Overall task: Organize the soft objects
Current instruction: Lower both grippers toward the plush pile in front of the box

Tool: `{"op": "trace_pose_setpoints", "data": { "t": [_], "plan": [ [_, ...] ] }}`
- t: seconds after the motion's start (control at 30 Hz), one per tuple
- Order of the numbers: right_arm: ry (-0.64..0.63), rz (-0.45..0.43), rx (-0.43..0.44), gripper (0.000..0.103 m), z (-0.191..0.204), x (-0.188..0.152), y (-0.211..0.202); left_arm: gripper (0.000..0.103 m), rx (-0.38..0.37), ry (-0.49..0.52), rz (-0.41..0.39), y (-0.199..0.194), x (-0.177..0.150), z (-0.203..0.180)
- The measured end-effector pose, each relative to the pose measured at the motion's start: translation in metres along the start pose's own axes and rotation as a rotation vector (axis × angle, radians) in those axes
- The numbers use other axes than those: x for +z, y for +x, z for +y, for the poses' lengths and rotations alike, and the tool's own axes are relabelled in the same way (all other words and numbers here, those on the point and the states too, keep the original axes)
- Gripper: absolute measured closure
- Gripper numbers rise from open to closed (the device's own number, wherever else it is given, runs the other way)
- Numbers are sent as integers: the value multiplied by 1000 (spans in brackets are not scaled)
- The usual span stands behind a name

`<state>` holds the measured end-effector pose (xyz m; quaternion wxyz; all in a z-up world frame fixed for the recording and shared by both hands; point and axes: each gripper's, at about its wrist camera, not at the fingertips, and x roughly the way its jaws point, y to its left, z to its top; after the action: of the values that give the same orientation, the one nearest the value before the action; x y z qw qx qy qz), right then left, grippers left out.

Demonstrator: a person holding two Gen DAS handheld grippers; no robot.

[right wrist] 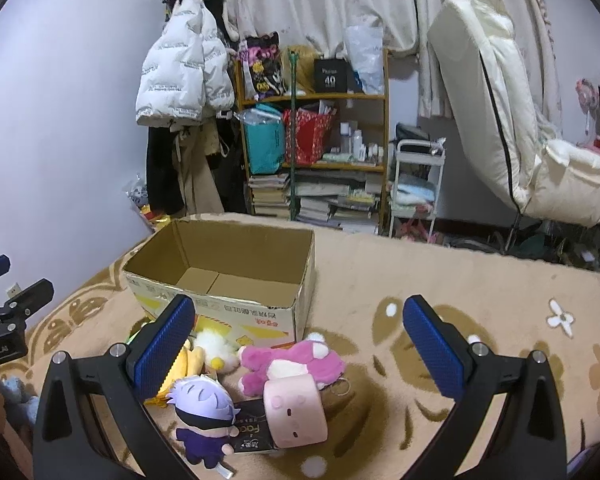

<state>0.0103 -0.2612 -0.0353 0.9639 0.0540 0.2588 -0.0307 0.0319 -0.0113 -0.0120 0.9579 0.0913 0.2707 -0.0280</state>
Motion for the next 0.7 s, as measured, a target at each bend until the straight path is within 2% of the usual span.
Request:
{"op": "trace_pose_setpoints", "data": {
  "t": [0.23,0.47,0.7],
  "plan": [
    [46,79,28,0,-1,2,22,3,-54,3,55,26,7,-14],
    [45,122,37,0,-4,9,42,3,-68,15,110,61,13,-33],
    [70,218,84,0,-7,-1,63,3,-87,67,159,84,6,-51]
  ]
}}
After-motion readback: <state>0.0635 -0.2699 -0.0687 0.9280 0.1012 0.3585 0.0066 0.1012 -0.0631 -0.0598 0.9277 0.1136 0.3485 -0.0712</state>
